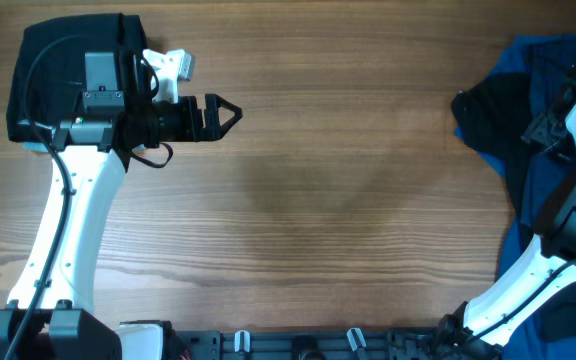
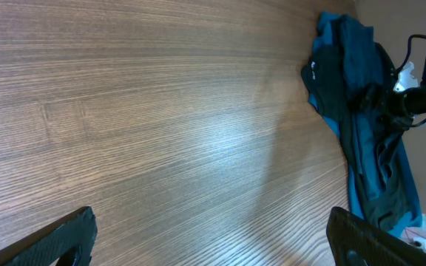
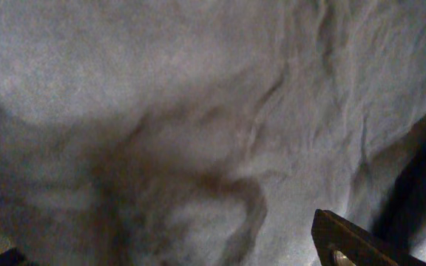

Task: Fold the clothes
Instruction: 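Grasp the blue denim shorts with the right gripper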

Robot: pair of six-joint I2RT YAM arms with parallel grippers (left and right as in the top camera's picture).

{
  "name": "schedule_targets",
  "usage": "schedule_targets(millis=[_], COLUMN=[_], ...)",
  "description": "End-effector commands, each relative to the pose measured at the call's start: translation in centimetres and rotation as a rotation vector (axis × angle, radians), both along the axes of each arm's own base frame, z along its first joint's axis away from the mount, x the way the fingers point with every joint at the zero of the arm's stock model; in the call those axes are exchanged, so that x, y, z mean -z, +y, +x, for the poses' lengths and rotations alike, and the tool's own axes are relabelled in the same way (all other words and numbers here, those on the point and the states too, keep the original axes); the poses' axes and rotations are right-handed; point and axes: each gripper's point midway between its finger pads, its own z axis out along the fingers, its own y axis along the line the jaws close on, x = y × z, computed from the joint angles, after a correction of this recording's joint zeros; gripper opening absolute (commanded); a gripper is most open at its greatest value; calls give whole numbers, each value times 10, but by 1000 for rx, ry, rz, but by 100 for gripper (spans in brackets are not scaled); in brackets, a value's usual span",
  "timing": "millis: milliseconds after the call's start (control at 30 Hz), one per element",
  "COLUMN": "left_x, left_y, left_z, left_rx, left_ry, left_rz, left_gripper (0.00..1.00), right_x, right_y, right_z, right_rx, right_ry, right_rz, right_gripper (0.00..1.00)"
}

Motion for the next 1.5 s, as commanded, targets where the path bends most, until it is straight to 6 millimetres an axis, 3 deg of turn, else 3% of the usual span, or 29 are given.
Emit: schedule_targets(millis=[0, 200, 333, 567, 667, 833, 967, 1067, 1100, 1133, 1167, 1467], left_x=[-6, -6, -6, -6, -6, -6, -6, -6, -6, -6, -6, -6], left_y=[-1, -1, -1, -1, -1, -1, -1, -1, -1, -1, -1, -1], left_z=[2, 2, 2, 2, 2, 2, 2, 2, 2, 2, 2, 2], left_rx=[9, 9, 9, 9, 9, 9, 9, 9, 9, 9, 9, 9], left_ry=[-17, -17, -17, -17, -17, -17, -17, -17, -17, -17, -17, -17], left_rz=[-13, -13, -13, -13, -13, -13, -13, -13, -13, -13, -13, -13], left_gripper=[100, 100, 100, 100, 100, 100, 100, 100, 100, 100, 100, 100], right_x=[2, 1, 11, 19, 23, 5, -21, -44, -51, -58, -64, -62], right_y=[-9, -11, 13, 15, 10, 4, 4, 3, 3, 2, 2, 4], right_z=[-2, 5, 23, 15, 8, 16, 24, 27, 28, 29, 29, 28], right_rx=[-4, -19, -185, -181, -164, -163, -171, -175, -176, -177, -176, -178], right_ry=[20, -3, -39, -16, 12, -21, -80, -127, -141, -155, -166, -162], right_rz=[-41, -45, 94, 102, 60, 34, 18, -6, -15, -25, -31, -23], right_gripper=[93, 90, 90, 90, 85, 54, 53, 45, 35, 17, 5, 4])
